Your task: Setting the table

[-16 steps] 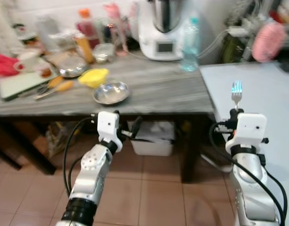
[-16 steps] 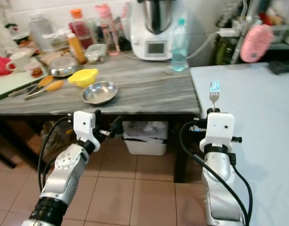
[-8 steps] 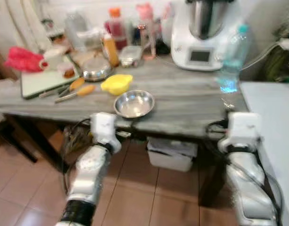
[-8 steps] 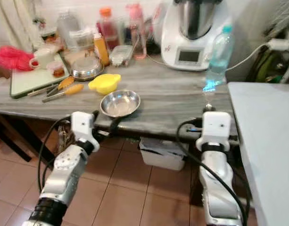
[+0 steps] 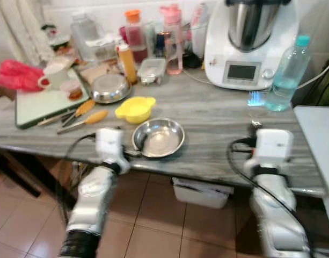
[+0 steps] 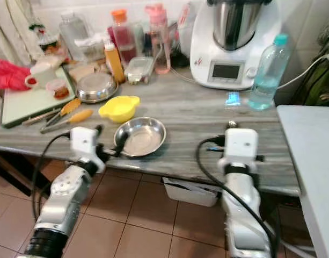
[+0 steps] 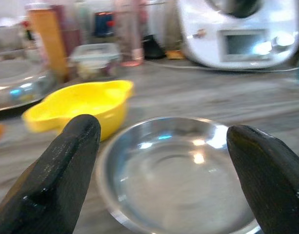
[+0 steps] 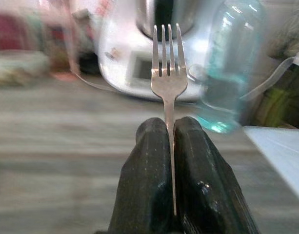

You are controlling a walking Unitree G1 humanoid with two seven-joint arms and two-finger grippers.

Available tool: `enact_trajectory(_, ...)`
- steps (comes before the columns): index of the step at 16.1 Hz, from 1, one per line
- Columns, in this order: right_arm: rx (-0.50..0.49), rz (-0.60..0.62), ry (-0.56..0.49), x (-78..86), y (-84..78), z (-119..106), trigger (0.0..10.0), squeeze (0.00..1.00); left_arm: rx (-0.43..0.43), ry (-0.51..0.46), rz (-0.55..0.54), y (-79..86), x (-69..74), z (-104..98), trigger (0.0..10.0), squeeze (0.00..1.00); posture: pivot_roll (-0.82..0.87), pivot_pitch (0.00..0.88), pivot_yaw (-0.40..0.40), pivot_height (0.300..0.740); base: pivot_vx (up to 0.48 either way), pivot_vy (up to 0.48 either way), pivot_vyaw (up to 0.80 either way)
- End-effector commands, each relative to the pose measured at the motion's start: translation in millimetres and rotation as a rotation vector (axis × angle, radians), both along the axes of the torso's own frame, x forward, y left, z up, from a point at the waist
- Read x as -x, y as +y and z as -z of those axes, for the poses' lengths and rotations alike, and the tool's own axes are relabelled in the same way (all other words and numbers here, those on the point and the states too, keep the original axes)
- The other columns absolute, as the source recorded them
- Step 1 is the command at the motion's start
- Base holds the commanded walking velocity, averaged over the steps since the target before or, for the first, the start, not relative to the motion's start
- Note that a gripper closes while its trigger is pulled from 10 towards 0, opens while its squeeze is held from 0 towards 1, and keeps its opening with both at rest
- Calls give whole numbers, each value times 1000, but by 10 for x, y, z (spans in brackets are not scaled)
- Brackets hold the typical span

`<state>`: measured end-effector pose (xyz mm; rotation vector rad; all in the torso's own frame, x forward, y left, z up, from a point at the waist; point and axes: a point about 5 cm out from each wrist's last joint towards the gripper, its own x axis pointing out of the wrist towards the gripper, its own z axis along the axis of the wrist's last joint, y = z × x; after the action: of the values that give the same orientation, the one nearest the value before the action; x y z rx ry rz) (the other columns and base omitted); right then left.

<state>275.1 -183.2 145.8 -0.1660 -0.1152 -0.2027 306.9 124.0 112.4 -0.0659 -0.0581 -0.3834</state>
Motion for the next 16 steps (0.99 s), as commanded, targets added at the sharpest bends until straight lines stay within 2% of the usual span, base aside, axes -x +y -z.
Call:
enact_trajectory(1, -17, -34, -15, -7, 101, -32, 10000, 0, -18, 3, -31, 158, 33, -7, 10000, 0, -122, 6, 73, 740, 0, 0, 0)
enact_trajectory(6, -30, -54, 5, -13, 165, 9, 10000, 0, -59, 36, 78, 260, 274, 33, 10000, 0, -111, 17, 67, 740, 0, 0, 0)
enact_trajectory(15, -115, -66, 64, -109, 288, 81, 10000, 0, -73, 94, 272, 163, 339, -16, 10000, 0, -107, 32, 80, 740, 0, 0, 0)
enact_trajectory(16, -146, -75, 111, -133, 337, 157, 10000, 0, -81, 113, 336, 135, 399, -3, 10000, 0, -102, 41, 76, 740, 0, 0, 0)
